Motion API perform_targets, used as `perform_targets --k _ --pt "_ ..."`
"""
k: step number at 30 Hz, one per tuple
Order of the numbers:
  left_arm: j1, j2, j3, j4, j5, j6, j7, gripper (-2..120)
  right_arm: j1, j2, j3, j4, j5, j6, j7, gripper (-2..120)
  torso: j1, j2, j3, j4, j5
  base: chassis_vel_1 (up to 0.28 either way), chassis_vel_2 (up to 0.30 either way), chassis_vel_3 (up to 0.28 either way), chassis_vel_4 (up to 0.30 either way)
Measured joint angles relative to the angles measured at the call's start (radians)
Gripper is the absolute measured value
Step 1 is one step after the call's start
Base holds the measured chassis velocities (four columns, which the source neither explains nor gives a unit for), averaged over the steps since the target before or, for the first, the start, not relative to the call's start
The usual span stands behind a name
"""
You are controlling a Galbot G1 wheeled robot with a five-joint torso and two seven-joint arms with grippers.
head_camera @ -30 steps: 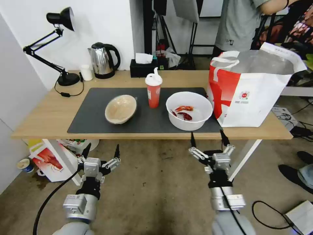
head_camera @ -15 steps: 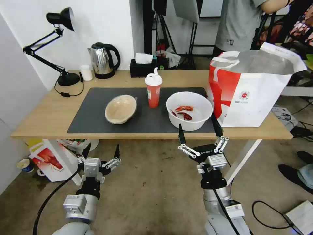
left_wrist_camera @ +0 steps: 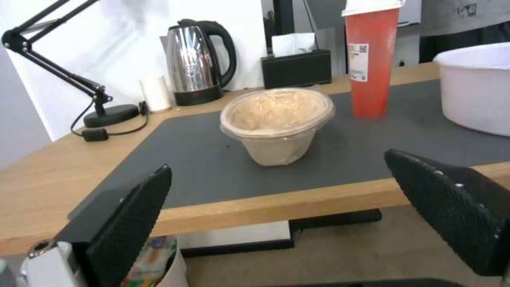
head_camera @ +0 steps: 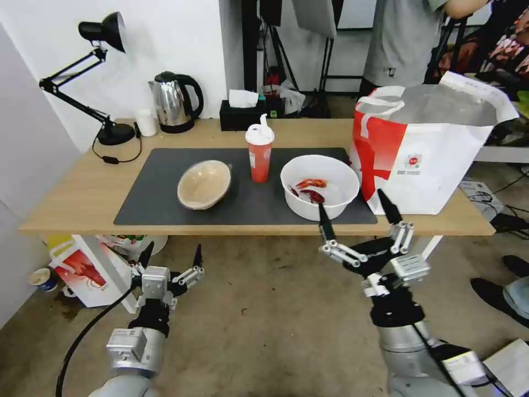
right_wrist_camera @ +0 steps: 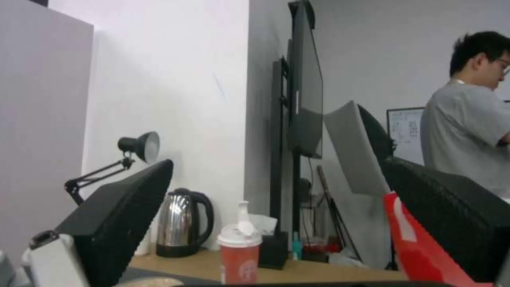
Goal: Pick up the trash from the table and place it into the takeout bag.
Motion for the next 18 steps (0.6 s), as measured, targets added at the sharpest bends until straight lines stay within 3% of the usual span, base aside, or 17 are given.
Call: perform_targets --k 7,18 --pt "0.000 0.000 0.000 0.000 0.000 0.000 0.000 100 0.026 -0.161 0.198 0.008 0.257 -0.118 -0.081 100 0.000 0.000 0.000 0.0000 0.0004 0.000 0.000 0.000 0.000" --pt "0.000 0.000 0.000 0.000 0.000 0.000 0.000 100 0.159 -0.332 0.319 0.007 0.460 -0.282 -0.127 100 0.000 0.000 0.000 0.0000 0.0005 0.000 0.000 0.000 0.000"
